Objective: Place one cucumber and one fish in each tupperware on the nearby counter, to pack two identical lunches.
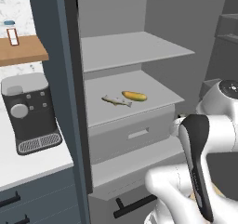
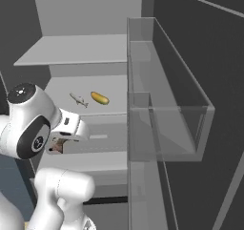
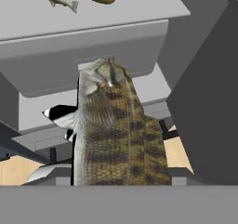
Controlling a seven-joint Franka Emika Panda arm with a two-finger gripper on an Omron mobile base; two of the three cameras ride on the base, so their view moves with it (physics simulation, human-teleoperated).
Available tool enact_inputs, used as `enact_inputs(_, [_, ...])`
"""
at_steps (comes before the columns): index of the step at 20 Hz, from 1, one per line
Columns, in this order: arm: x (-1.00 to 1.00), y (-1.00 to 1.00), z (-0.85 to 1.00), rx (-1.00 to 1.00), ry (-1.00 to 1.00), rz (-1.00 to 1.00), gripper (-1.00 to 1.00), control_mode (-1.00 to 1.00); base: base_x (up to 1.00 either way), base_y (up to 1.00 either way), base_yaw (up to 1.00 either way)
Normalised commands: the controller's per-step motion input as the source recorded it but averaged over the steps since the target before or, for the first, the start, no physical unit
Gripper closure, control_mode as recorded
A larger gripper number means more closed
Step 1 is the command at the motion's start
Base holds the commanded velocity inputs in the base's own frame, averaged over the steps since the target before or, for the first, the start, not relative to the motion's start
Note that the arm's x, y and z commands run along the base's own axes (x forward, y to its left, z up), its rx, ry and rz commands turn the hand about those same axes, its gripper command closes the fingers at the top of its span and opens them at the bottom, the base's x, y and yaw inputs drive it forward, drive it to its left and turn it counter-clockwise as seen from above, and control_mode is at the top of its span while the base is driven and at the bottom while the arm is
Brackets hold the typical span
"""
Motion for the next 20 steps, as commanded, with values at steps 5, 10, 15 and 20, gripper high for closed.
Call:
enact_inputs(5, [0.00, 0.00, 0.00, 0.00, 0.00, 0.00, 1.00, -1.00, 0.00, 0.00, 0.00])
enact_inputs(10, [-0.11, 0.01, -0.02, 0.00, 0.00, 0.00, 1.00, 1.00, -0.23, 0.10, 0.00])
enact_inputs(15, [0.00, 0.00, 0.00, 0.00, 0.00, 0.00, 1.00, 1.00, -0.92, 0.61, 0.12])
enact_inputs(20, [0.00, 0.00, 0.00, 0.00, 0.00, 0.00, 1.00, 1.00, -0.65, 1.00, 0.37])
